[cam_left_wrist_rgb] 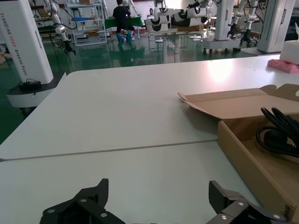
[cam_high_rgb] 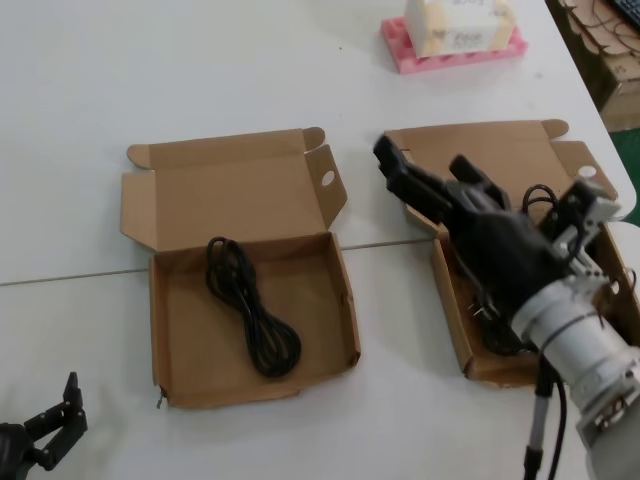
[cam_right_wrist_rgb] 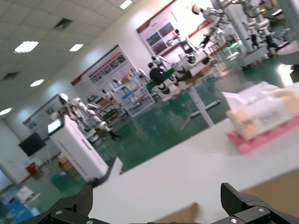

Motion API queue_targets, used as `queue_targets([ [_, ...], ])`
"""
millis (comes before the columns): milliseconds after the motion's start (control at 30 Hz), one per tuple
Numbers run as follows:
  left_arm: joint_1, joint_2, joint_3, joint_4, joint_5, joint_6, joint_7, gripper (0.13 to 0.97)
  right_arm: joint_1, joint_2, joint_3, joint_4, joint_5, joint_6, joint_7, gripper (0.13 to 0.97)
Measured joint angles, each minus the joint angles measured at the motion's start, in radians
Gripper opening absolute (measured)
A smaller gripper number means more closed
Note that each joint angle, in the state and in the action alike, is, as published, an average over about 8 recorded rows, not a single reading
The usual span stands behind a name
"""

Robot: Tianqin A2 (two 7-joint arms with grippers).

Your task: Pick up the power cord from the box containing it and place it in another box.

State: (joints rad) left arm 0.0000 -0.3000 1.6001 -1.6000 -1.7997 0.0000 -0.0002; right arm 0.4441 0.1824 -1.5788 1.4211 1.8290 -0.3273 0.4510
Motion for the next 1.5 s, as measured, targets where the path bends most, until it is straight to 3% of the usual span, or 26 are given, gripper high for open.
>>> queue_targets([
  [400, 0.000, 0.000, 0.000, 0.000, 0.000, 0.000, 0.000, 0.885, -0.134, 0.036, -0.006, 0.054, -0.009, 0.099, 0.000, 0.966],
  [800, 0.000, 0.000, 0.000, 0.000, 0.000, 0.000, 0.000, 0.955, -0.268, 0.071, -0.013, 0.108, -0.017, 0.198, 0.000, 0.966],
  [1200, 0.000, 0.000, 0.000, 0.000, 0.000, 0.000, 0.000, 0.966, -0.395, 0.105, -0.019, 0.159, -0.026, 0.291, 0.000, 0.966],
  [1500, 0.000, 0.000, 0.000, 0.000, 0.000, 0.000, 0.000, 0.966, -0.416, 0.110, -0.020, 0.168, -0.027, 0.307, 0.000, 0.966],
])
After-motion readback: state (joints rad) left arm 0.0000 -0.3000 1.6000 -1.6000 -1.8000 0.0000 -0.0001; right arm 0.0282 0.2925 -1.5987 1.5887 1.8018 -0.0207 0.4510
